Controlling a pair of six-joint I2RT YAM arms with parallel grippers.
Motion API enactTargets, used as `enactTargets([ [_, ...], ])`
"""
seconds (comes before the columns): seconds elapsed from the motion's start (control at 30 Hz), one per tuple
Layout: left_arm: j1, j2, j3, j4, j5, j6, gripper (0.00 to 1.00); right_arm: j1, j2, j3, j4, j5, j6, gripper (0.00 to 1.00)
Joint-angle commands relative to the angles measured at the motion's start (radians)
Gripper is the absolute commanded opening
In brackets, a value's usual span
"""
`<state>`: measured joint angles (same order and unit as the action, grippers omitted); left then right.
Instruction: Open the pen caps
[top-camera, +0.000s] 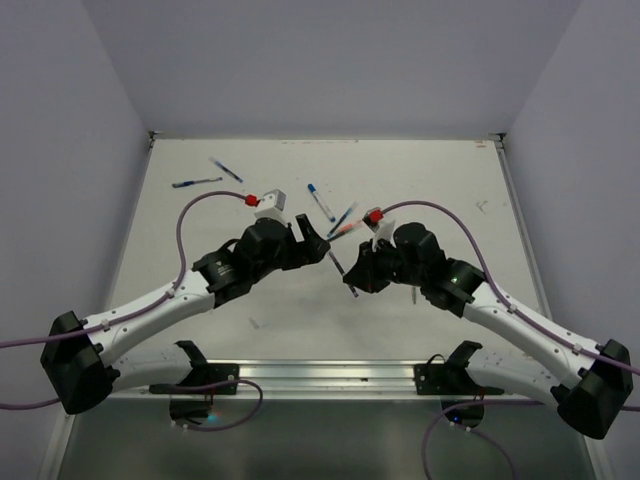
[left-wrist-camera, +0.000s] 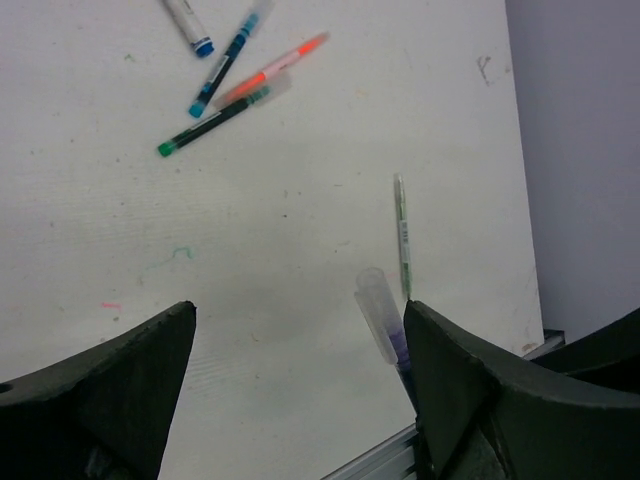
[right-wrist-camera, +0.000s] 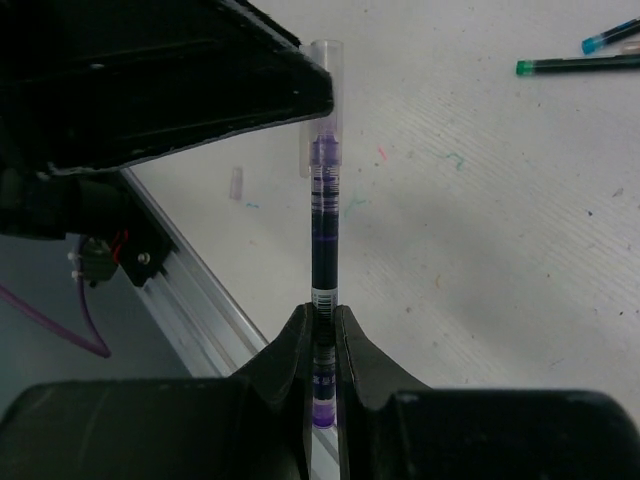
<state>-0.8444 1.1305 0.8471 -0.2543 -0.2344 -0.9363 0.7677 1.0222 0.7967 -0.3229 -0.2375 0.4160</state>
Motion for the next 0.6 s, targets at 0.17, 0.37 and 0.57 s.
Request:
enactTargets([
  [0.17,0.007,0.040,-0.009,0.207,0.124,-0.006,0.84,0.008,-0.066,-0.010,-0.012,-0.040,0.043,0.00],
  [0.37,0.007,0.029,-0.028,0.222,0.152,-0.021,0.80,0.007,-0.054,-0.019,0.027,-0.046,0.049,0.00],
  [0.57,0.005,0.005,-0.066,0.237,0.158,-0.045,0.75,0.007,-0.048,-0.031,0.074,-0.054,0.056,0.00],
])
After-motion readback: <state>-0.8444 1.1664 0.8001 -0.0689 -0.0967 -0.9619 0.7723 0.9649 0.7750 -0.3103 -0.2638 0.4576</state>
